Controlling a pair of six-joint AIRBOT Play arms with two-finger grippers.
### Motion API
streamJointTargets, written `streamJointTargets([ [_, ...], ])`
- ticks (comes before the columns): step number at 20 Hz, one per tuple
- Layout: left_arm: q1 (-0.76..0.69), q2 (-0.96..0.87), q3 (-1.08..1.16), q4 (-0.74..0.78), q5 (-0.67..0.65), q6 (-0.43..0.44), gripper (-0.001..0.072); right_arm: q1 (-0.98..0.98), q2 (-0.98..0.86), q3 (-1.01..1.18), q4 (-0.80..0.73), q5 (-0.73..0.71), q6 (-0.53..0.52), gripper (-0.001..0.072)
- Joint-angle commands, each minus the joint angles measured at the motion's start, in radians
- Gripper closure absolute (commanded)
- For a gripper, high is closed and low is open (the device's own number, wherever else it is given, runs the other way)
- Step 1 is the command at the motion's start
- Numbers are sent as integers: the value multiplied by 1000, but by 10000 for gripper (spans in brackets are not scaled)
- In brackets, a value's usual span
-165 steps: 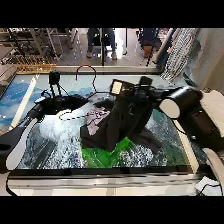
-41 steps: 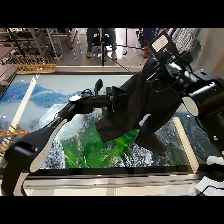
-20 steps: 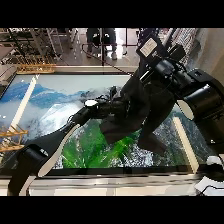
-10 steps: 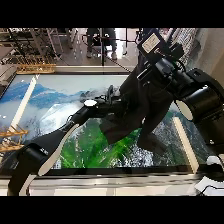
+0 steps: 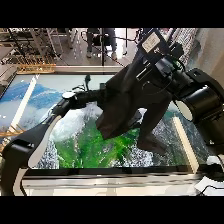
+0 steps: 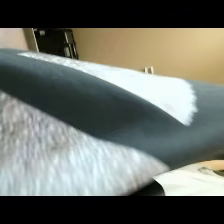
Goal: Fold the clothes and pants, and hang the long-sleeved shirts on hangers.
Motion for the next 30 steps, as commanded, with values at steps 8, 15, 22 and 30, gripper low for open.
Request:
streamJointTargets([
  [8,117,98,0,-31,-89,177,698,0,-22,0,28,104,95,690],
  [15,262,97,2,-31,219,177,698,1,-20,0,306,156,-51,691],
  [22,272,98,2,-32,315,359,697,1,34,-1,447,394,-195,691],
  [30,271,98,2,-1,190,312,695,0,61,-1,349,379,-69,691],
])
